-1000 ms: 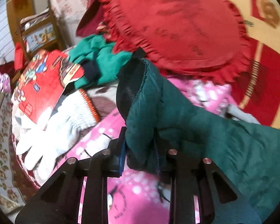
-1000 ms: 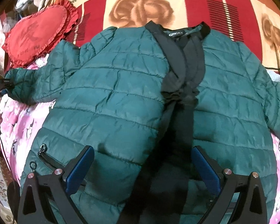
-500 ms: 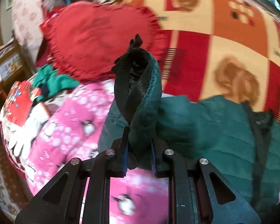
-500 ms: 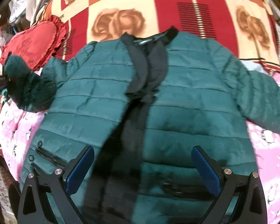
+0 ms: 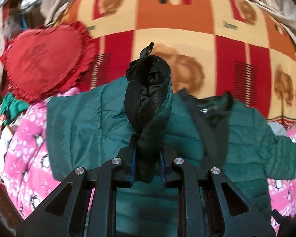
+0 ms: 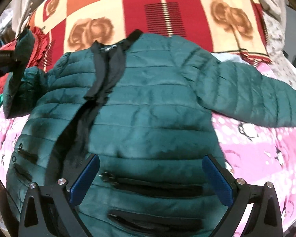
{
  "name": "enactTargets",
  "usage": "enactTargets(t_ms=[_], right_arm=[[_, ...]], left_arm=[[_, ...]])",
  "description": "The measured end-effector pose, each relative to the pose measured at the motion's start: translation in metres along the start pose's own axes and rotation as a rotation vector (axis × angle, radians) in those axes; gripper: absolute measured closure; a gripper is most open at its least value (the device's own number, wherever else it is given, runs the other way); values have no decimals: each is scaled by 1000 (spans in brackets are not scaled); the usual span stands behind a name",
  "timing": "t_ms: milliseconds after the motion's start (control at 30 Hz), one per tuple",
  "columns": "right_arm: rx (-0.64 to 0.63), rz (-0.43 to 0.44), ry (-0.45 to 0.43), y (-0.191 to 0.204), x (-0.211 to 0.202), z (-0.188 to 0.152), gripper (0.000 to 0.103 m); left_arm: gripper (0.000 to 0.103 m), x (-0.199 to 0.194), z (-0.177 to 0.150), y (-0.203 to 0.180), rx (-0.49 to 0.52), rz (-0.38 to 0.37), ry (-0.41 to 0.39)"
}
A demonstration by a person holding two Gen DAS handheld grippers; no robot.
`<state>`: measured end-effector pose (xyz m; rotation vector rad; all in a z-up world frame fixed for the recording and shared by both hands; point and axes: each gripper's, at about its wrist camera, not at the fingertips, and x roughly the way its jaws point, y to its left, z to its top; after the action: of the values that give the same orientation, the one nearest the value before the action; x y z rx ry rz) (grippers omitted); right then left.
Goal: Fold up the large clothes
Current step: 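Fold the held sleeve across the jacket body with the left gripper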
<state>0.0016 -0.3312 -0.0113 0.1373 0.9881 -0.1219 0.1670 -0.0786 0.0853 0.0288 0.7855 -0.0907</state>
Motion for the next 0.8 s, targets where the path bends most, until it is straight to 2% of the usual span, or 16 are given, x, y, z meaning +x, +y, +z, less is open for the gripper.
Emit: enactTargets(t_ms=[400,667,800], right_arm=[[110,-7,24,-51,8,-14,0],[167,-1,46,-78,14,-24,0],[192,9,49,-86,17,-26,0]], left_arm=[[85,6,-5,-118,135,-151,46],[85,25,-17,-174,195,-232,103],[85,40,-28,-189,201,-258,142]])
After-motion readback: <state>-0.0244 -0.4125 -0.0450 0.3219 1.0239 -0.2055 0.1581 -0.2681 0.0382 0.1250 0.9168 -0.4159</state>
